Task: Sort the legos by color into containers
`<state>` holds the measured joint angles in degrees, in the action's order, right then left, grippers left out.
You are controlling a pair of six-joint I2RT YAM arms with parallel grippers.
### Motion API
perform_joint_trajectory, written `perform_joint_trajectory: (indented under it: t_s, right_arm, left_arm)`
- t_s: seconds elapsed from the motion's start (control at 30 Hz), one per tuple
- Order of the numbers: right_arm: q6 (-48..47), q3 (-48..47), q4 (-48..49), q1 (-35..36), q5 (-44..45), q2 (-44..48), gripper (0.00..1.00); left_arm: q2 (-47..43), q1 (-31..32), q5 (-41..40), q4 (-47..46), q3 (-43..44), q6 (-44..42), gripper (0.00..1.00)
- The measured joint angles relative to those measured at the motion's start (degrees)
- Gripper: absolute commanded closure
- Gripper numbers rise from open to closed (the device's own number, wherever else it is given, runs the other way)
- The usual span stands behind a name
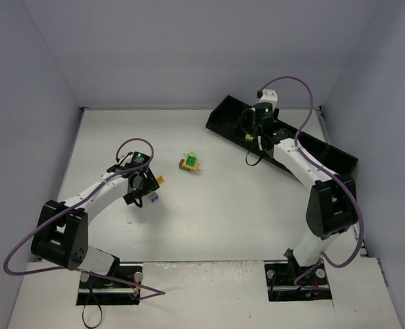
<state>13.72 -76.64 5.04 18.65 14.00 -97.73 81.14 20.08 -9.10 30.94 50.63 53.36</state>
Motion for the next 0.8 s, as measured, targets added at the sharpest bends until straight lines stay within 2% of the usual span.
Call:
perform_joint_trajectory:
  t_s: [0.23, 0.33, 0.43, 0.47, 0.57, 0.67, 0.8]
  right_arm:
    - [0.3, 6.6, -0.2, 2.1, -1.9, 3.0, 0.36]
    - [0.4, 8.8, -0.3, 3.8, -2.6, 3.7, 0.36]
    - [0.4, 10.5, -0.5, 5.2, -3.0, 4.5, 0.36]
    - [0.4, 10.9, -0.6, 5.7, -3.3, 4.7, 0.36]
    - [0.4, 11.6, -0.6, 6.9, -4.1, 5.4, 0.37]
    - [-0.3, 11.8, -0.6, 7.5, -5.9, 6.6, 0.38]
    - [-3.7, 11.8, -0.6, 7.8, -14.5, 9.0, 0.39]
  left_arm:
    - [4.4, 0.1, -1.5, -3.8, 0.0, 0.2, 0.39]
    - [6.3, 0.1, -1.9, -5.5, 0.0, 0.1, 0.47]
    - [8.1, 0.1, -2.3, -6.7, 0.0, 0.0, 0.59]
    - [8.4, 0.1, -2.4, -7.1, 0.0, -0.1, 0.7]
    - [8.9, 0.1, -2.7, -8.1, 0.1, -0.9, 0.91]
    - [8.6, 0.5, -2.6, -8.5, 0.1, -2.3, 0.99]
    - [5.0, 1.5, -2.4, -8.7, 0.1, -7.8, 1.0]
